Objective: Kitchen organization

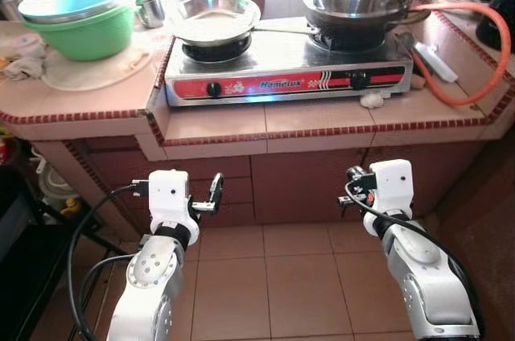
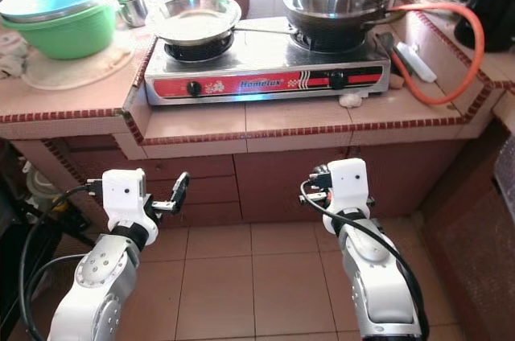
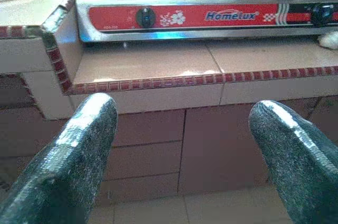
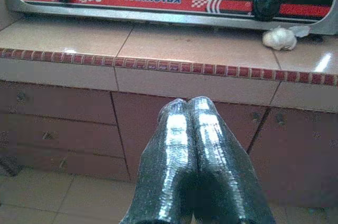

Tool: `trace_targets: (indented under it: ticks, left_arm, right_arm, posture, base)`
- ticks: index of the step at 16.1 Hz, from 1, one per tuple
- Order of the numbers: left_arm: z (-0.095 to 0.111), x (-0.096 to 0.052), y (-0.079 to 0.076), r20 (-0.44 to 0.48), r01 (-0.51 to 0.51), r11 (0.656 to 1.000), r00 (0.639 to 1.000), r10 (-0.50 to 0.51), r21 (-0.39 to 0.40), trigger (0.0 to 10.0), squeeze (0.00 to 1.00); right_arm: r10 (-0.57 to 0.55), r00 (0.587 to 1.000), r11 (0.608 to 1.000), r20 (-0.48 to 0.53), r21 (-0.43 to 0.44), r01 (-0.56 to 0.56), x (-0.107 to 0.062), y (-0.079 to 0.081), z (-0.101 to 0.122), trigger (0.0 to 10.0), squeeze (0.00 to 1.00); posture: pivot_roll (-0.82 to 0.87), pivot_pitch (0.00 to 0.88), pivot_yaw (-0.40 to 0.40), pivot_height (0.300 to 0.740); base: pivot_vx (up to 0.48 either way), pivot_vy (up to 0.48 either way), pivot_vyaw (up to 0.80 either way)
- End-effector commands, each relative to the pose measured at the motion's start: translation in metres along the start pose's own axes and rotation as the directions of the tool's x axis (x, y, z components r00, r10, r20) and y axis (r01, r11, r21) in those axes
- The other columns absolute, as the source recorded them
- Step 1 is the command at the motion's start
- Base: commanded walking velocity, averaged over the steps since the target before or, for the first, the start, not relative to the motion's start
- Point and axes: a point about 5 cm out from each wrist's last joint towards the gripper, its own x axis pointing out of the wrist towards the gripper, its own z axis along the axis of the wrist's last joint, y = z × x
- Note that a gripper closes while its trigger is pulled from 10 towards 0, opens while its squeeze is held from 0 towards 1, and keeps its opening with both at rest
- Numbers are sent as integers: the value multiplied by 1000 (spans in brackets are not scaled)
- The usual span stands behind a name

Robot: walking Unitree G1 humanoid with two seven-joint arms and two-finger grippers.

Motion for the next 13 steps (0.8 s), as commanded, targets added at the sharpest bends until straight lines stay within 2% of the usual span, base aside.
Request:
trace_targets:
  ticks: [1, 8, 11, 13]
  left_arm:
    - [-2, 0, 0, -11, 13, 1000, 1000, -13, -1, 10000, 0]
    - [-7, 4, 1, -27, 21, 1000, 999, -21, -14, 10000, 0]
    - [-10, 3, 0, -35, 26, 1000, 999, -26, -7, 10000, 0]
    - [-10, 3, 5, -32, 5, 1000, 999, -5, 0, 10000, 0]
  right_arm:
    - [1, 1000, 1000, 7, -4, -1, 3, 2, 3, 10000, 0]
    - [-5, 1000, 1000, -6, -27, 5, 11, -1, 7, 10000, 0]
    - [-18, 1000, 1000, -7, -22, 18, 16, -3, 3, 10000, 0]
    - [-22, 1000, 1000, -16, -10, 22, 16, -1, -2, 10000, 0]
  posture:
    - [-170, 65, 74, 740]
    - [-182, 39, 41, 740]
    - [-163, 29, 62, 740]
    - [-157, 29, 69, 740]
  base:
    - [0, 0, -769]
    - [0, 0, -774]
    - [0, 0, -775]
    - [0, 0, -775]
